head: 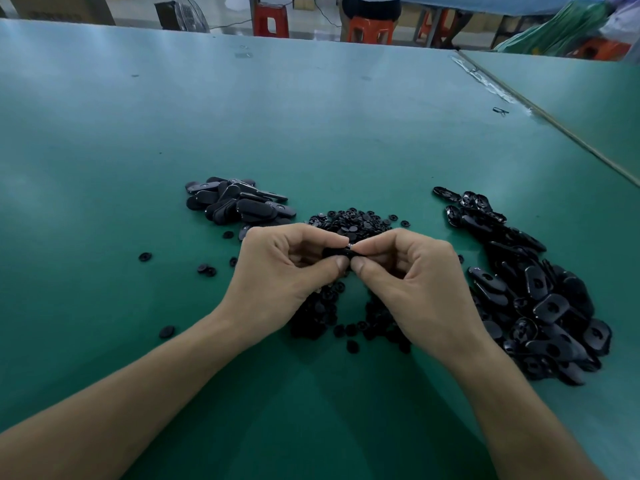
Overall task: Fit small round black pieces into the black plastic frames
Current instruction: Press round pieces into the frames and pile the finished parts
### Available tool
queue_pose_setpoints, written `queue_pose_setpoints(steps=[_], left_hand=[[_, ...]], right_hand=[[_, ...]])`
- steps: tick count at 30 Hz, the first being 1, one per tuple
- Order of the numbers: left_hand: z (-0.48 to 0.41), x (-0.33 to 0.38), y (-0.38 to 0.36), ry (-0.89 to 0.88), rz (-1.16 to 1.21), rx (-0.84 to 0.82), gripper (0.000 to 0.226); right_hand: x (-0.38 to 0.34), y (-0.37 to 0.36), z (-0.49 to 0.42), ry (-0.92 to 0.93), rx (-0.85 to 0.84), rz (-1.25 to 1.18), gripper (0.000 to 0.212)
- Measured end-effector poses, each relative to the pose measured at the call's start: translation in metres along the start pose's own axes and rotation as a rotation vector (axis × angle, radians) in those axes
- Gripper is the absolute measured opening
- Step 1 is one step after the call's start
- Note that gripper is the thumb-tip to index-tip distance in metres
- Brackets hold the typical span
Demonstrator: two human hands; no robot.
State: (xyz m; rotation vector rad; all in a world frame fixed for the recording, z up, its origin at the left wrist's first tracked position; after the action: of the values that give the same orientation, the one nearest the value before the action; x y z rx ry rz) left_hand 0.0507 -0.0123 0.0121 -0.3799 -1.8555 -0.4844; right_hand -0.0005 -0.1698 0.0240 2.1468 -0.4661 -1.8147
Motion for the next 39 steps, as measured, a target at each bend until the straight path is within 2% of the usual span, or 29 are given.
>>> queue_pose_setpoints(steps=[3, 5, 9, 11, 13, 16, 21, 26, 29, 31, 33, 35, 39], left_hand=[[-0.001, -0.001, 0.000, 0.018, -0.070, 0.022, 0.029], [-0.003, 0.000, 0.003, 0.026, -0.121, 0.052, 0.028], [-0.012, 0.003, 0.027, 0.037, -0.135, 0.169, 0.022], [-0.018, 0.004, 0.042, 0.053, -0.160, 0.223, 0.021], [-0.023, 0.003, 0.056, 0.073, -0.182, 0.269, 0.022], [-0.026, -0.004, 0.078, 0.112, -0.336, 0.353, 0.018], [-0.024, -0.015, 0.098, 0.161, -0.491, 0.419, 0.017], [-0.020, -0.020, 0.104, 0.219, -0.624, 0.454, 0.016], [-0.021, -0.019, 0.103, 0.198, -0.629, 0.486, 0.009], [-0.021, -0.017, 0.098, 0.172, -0.617, 0.496, 0.008], [-0.022, -0.012, 0.092, 0.139, -0.616, 0.479, 0.015], [-0.022, -0.007, 0.082, 0.106, -0.607, 0.440, 0.018], [-0.021, 0.002, 0.052, 0.071, -0.439, 0.280, 0.013]], right_hand=[[-0.001, 0.001, 0.000, -0.020, 0.015, 0.063, 0.017], [-0.002, 0.006, 0.001, -0.050, 0.091, 0.179, 0.013], [-0.003, 0.032, 0.010, -0.220, 0.280, 0.688, 0.021], [0.001, 0.045, 0.014, -0.421, 0.277, 0.846, 0.027], [0.005, 0.052, 0.019, -0.606, 0.234, 0.884, 0.032], [0.008, 0.051, 0.022, -0.720, 0.123, 0.889, 0.038], [0.012, 0.049, 0.019, -0.688, 0.086, 0.922, 0.050], [0.017, 0.052, 0.016, -0.581, 0.173, 0.753, 0.054], [0.014, 0.053, 0.016, -0.514, 0.212, 0.725, 0.050], [0.013, 0.056, 0.018, -0.521, 0.228, 0.821, 0.042], [0.014, 0.061, 0.020, -0.606, 0.208, 0.924, 0.035], [0.018, 0.062, 0.020, -0.656, 0.162, 0.910, 0.033], [0.021, 0.056, 0.016, -0.553, 0.172, 0.810, 0.035]])
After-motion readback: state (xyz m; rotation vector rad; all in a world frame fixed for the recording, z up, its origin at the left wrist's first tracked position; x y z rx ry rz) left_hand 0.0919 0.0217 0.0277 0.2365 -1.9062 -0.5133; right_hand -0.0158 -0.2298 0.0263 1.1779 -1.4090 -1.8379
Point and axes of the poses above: each hand's wrist, its own z-axis away from the middle knuckle, its own y-axis out of the back of the hand, x = y × z, the point moved 5 cm from there along -z, towards the middle knuckle, and after that the axes turned 11 degrees about -x, right-handed, at the moved point
